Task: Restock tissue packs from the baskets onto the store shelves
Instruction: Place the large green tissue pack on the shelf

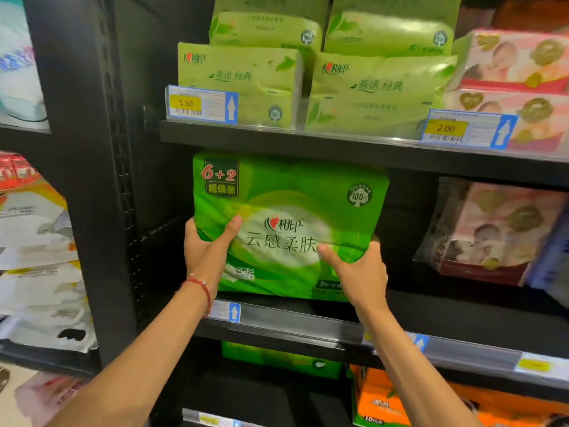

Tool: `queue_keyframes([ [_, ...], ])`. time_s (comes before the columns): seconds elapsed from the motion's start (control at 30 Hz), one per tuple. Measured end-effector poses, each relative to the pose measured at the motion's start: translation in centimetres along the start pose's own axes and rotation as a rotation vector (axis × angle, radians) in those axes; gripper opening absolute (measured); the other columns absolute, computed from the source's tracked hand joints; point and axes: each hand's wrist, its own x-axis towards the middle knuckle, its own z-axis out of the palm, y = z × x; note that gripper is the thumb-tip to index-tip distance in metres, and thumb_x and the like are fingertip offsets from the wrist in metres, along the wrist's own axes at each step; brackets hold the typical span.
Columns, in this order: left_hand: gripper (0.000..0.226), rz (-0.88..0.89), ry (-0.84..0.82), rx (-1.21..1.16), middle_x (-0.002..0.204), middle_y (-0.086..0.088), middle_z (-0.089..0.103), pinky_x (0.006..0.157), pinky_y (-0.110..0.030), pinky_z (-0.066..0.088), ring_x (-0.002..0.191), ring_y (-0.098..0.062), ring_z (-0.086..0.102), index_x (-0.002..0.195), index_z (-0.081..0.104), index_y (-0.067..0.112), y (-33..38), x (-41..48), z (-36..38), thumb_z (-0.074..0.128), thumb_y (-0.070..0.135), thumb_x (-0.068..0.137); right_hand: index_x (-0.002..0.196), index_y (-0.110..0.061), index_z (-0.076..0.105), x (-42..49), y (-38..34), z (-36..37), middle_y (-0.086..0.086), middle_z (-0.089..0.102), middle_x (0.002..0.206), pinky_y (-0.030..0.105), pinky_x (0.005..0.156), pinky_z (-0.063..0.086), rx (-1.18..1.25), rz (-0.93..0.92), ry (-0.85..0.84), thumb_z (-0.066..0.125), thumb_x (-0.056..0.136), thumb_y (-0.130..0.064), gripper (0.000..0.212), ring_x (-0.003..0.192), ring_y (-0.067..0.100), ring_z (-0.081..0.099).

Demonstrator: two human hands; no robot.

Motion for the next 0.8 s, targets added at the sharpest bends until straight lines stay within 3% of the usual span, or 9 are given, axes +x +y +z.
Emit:
queue_keyframes([
  [0.13,0.079,0.059,0.13,0.076,0.12,0.006,0.064,0.094,-0.04,0.055,0.109,-0.013,0.063,0.127,0.048,0.03,-0.2,1.6,0.7,0.089,0.059,0.065,0.133,-0.019,0.057,0.3,-0.4,0.6,-0.005,0.072,0.113,0.033,0.082,0.045,-0.08,-0.003,0.049,0.081,0.068,-0.077,0.09,0.103,0.024,0.068],
  [0.27,0.087,0.043,0.21,0.185,0.134,0.005,0.056,0.107,-0.061,0.04,0.129,-0.026,0.045,0.128,0.045,0.038,-0.6,1.9,1.0,0.077,0.08,0.059,0.138,-0.026,0.056,-0.5,-0.1,1.0,-0.014,0.069,0.105,0.037,0.085,0.045,-0.084,0.004,0.064,0.075,0.07,-0.083,0.09,0.1,0.018,0.064],
  [0.33,0.099,0.003,0.193,0.164,0.141,0.004,0.051,0.11,-0.062,0.037,0.134,-0.029,0.044,0.136,0.042,0.041,-1.0,1.7,0.9,0.072,0.088,0.055,0.133,-0.03,0.059,-0.8,0.1,1.2,-0.017,0.071,0.106,0.04,0.091,0.049,-0.03,0.013,0.033,0.074,0.076,-0.079,0.077,0.105,0.018,0.067],
  [0.43,0.107,0.018,0.157,0.201,0.156,0.003,0.036,0.116,-0.065,0.028,0.146,-0.036,0.029,0.152,0.029,0.039,-1.1,1.6,0.8,0.072,0.082,0.064,0.121,-0.027,0.064,-0.2,-0.3,1.3,-0.018,0.072,0.104,0.041,0.095,0.053,0.049,0.035,0.003,0.081,0.082,-0.063,0.056,0.103,0.013,0.07],
  [0.53,0.109,0.041,0.145,0.278,0.152,0.002,0.036,0.115,-0.068,0.025,0.145,-0.035,0.028,0.152,0.029,0.034,-0.9,2.0,0.6,0.07,0.079,0.062,0.113,-0.024,0.067,0.0,-0.4,1.4,-0.013,0.074,0.1,0.044,0.093,0.057,0.076,0.022,0.033,0.085,0.082,-0.054,0.047,0.096,0.011,0.071],
  [0.63,0.108,0.053,0.138,0.319,0.155,0.001,0.035,0.117,-0.067,0.021,0.145,-0.035,0.028,0.155,0.025,0.031,-1.3,2.2,0.4,0.068,0.079,0.068,0.116,-0.024,0.065,-0.4,0.0,2.1,-0.015,0.073,0.097,0.044,0.092,0.057,0.043,-0.01,0.052,0.081,0.086,-0.056,0.046,0.093,0.008,0.07],
  [0.8,0.106,0.062,0.14,0.376,0.16,0.001,0.029,0.121,-0.062,0.015,0.149,-0.033,0.023,0.159,0.016,0.031,-1.6,1.9,0.5,0.066,0.076,0.078,0.127,-0.023,0.06,0.0,0.5,2.4,-0.013,0.071,0.105,0.046,0.093,0.054,0.026,-0.012,0.029,0.072,0.089,-0.064,0.057,0.104,0.021,0.069],
])
